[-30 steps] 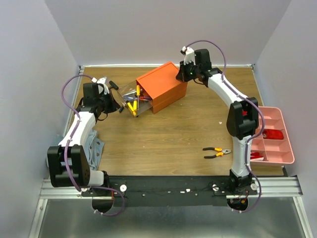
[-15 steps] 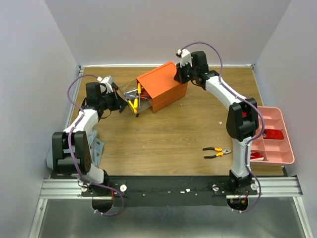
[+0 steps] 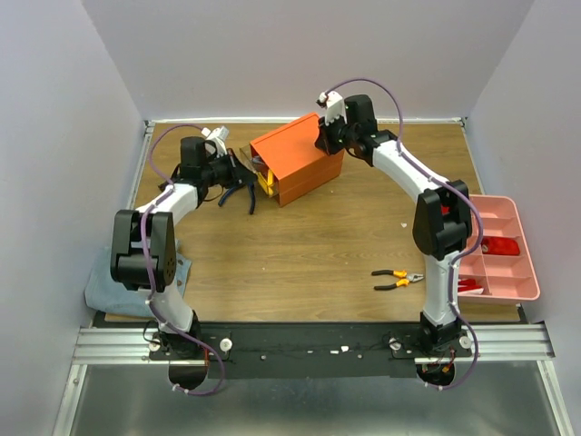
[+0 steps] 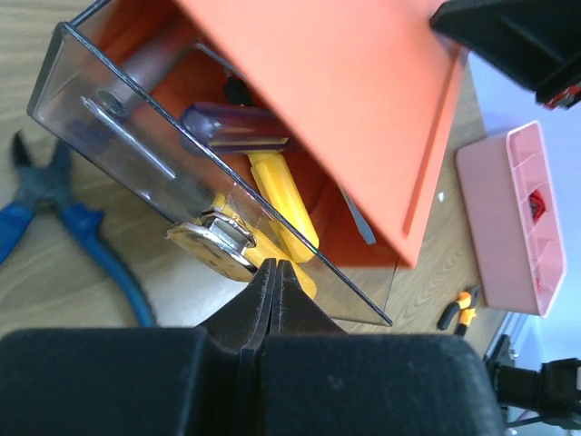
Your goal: Sort the tools into containers
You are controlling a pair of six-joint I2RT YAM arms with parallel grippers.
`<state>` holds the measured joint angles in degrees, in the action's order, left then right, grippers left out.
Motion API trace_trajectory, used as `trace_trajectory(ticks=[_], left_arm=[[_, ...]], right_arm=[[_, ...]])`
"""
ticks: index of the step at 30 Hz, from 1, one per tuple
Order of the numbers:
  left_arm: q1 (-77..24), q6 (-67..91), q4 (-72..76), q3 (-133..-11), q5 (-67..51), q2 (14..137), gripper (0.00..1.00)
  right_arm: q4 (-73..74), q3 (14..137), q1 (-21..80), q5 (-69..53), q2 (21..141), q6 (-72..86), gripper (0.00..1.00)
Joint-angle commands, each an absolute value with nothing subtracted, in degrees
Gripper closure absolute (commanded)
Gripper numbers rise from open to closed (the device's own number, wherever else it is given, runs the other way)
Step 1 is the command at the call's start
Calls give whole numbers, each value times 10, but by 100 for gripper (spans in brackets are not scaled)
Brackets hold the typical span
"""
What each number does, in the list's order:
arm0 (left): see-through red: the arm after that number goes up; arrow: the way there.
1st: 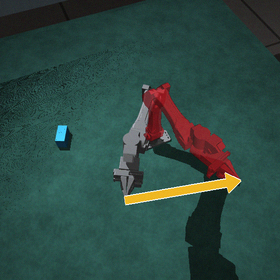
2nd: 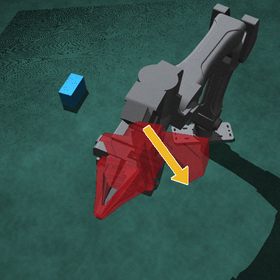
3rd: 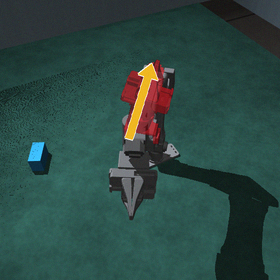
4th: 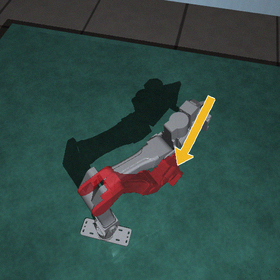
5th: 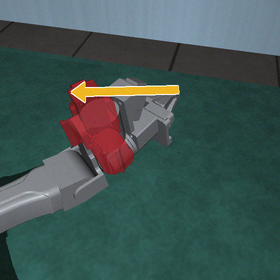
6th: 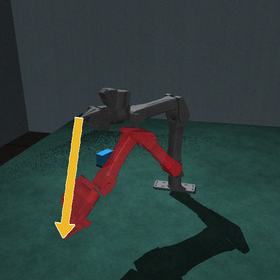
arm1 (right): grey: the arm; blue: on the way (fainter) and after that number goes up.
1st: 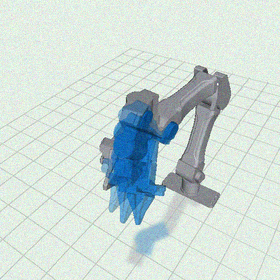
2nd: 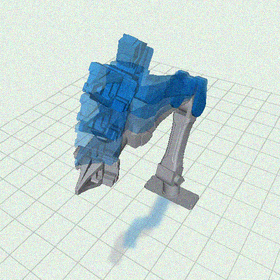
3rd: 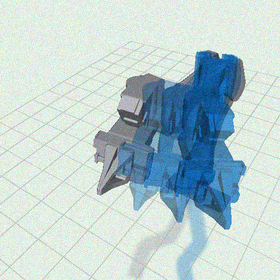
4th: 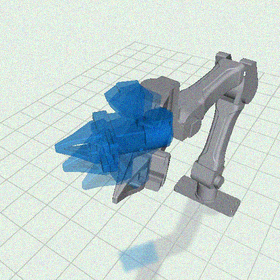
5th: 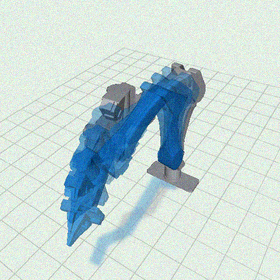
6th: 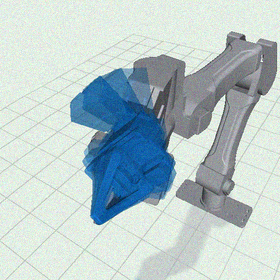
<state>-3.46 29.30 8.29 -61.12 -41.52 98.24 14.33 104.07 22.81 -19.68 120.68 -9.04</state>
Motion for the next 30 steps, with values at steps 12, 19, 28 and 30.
trace_trajectory(ticks=[12, 19, 28, 30], left_arm=[[-68, 376, 168, -685, -384, 1078, 100], [-47, 342, 34, -676, -374, 1013, 78], [11, 89, -241, -711, -330, 922, 58], [11, 21, -281, -740, -306, 961, 55]], right_arm=[[243, 989, 257, -176, 1240, -98, 99], [238, 982, 258, -164, 1232, -104, 99], [233, 965, 258, -160, 1218, -105, 99], [234, 962, 258, -163, 1217, -105, 99]])
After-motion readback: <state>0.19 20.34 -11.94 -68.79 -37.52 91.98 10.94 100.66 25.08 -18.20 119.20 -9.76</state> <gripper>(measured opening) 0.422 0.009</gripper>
